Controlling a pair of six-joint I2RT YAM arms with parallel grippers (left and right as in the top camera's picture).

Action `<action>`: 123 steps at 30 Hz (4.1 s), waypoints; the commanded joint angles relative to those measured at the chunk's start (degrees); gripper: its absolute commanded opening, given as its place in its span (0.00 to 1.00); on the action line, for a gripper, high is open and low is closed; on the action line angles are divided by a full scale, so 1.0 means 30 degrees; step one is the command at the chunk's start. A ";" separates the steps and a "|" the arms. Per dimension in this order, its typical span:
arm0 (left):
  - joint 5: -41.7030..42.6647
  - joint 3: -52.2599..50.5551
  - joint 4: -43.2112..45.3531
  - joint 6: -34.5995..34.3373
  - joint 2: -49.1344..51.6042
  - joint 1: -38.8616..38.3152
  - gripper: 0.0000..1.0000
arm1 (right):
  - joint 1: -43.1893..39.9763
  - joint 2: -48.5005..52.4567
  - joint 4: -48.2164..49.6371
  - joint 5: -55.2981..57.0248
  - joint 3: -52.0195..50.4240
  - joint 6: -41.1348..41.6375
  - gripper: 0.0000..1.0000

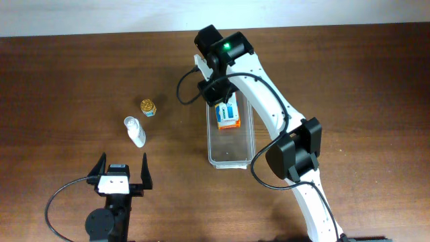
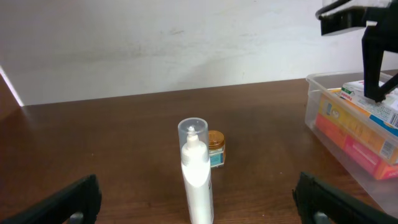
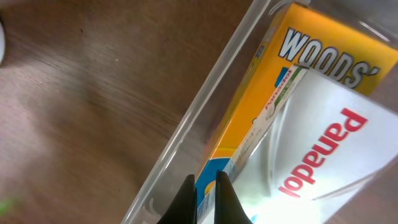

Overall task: Pack container
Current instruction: 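Lower the Panadol box into the container beside the yellow box, then open the right gripper and raise the right arm away from the container, then move the left gripper over the white pump bottle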

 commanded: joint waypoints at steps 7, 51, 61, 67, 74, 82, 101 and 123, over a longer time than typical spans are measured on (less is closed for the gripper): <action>0.0255 -0.0109 -0.0015 0.0182 -0.0117 0.0087 0.99 | 0.0131 0.0160 0.0350 0.0131 -0.0452 -0.0095 0.04; 0.0255 -0.0109 -0.0015 0.0182 -0.0117 0.0087 0.99 | 0.0080 -0.0153 0.0481 0.6171 0.0197 0.0415 0.27; 0.0255 -0.0109 -0.0015 0.0182 -0.0117 0.0087 1.00 | -0.1304 -0.1173 -0.2754 0.7395 0.7395 0.1989 0.64; 0.0255 -0.0109 -0.0015 0.0182 -0.0117 0.0087 0.99 | -0.4794 -0.1945 -0.3606 0.6513 0.9355 0.2637 0.89; 0.0255 -0.0109 -0.0015 0.0182 -0.0117 0.0087 0.99 | -0.9369 -0.1996 -0.3606 0.3279 0.8357 0.2623 0.99; 0.0255 -0.0109 -0.0015 0.0182 -0.0117 0.0087 0.99 | -1.2611 -0.1894 -0.3599 0.2943 0.6382 0.2616 0.98; 0.3461 -0.0044 0.3038 0.0466 -0.0109 0.0087 0.99 | -1.4651 -0.1887 -0.3599 0.2878 0.4852 0.2616 0.98; 0.4138 2.4684 -1.5497 0.2798 2.1704 0.0095 0.99 | -1.4659 -0.1887 -0.3599 0.2878 0.4852 0.2616 0.98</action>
